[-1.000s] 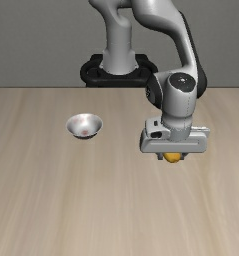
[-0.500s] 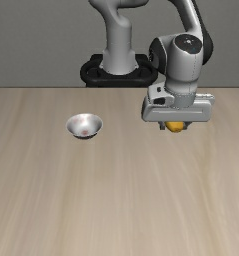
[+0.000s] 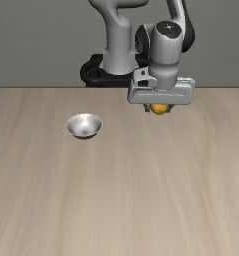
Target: Pick the mango on the table and place it on the bowl
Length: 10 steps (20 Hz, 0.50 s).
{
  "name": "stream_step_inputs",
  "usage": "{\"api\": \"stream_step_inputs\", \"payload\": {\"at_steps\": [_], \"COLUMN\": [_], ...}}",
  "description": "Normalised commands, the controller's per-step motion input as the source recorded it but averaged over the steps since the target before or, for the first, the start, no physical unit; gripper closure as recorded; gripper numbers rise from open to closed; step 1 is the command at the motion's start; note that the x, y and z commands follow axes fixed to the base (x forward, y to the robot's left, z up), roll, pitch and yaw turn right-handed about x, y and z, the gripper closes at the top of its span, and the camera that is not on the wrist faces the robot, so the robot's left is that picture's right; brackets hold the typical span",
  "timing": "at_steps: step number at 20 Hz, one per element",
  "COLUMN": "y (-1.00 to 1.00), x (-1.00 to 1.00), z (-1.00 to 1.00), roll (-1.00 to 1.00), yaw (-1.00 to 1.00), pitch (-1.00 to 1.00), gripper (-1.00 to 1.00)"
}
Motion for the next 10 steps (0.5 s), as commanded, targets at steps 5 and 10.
{"api": "stream_step_inputs", "payload": {"at_steps": [5, 10], "y": [-1.0, -1.0], "x": [0.0, 0.0], "z": [0.0, 0.0], "roll": [0.0, 0.0], "yaw": [0.0, 0.0], "pitch": [0.0, 0.0], "gripper": [1.0, 1.0]}}
